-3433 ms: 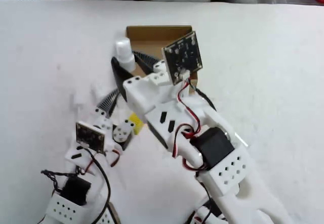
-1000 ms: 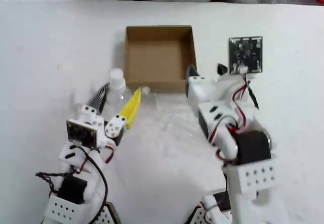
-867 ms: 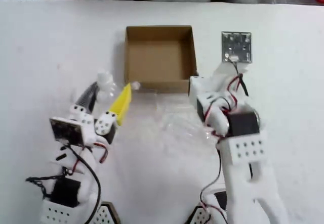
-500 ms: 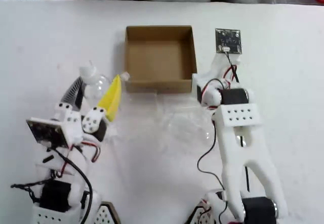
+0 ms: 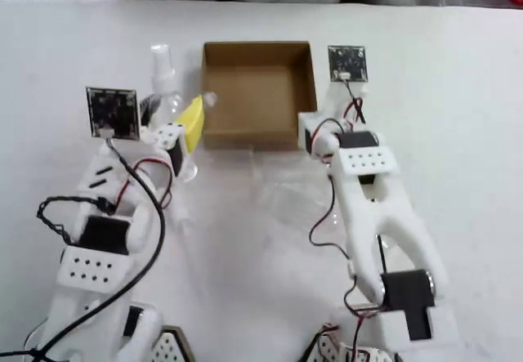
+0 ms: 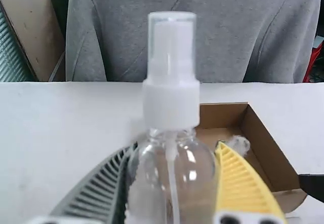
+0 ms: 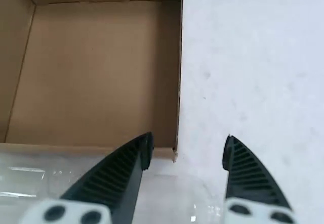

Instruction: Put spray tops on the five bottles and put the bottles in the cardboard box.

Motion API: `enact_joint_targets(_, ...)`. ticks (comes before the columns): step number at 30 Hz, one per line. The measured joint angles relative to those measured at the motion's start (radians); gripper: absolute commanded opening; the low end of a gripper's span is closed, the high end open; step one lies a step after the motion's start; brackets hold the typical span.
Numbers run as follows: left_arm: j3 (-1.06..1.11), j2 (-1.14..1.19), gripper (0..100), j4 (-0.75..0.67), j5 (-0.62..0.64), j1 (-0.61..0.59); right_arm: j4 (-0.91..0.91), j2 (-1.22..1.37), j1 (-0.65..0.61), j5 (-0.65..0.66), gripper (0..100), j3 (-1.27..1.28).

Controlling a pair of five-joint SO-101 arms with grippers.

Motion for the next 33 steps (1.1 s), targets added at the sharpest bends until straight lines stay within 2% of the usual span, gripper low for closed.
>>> enact_joint_targets(4, 0.051, 0.005, 9, -0.092, 0.000, 0.000, -0.002, 0.127, 0.003, 0.000, 15.7, -0.084)
enact_joint_targets(9, 0.057, 0.009, 9, -0.112, 0.000, 0.000, -0.002, 0.272, 0.003, 0.005, 5.1, -0.199)
enact_joint_targets(12, 0.057, 0.009, 9, -0.112, 0.000, 0.000, 0.018, 0.313, 0.003, 0.071, 1.5, -0.245)
enact_joint_targets(27, 0.083, 0.009, 9, -0.112, 0.000, 0.002, 0.189, 0.324, 0.005, 0.097, 2.8, -0.302)
enact_joint_targets(29, 0.083, 0.009, 9, -0.112, 0.000, 0.000, 0.192, 0.324, 0.005, 0.100, 5.8, -0.302)
enact_joint_targets(33, 0.083, 0.009, 9, -0.112, 0.000, -0.005, 0.192, 0.324, 0.003, 0.190, 17.5, -0.302)
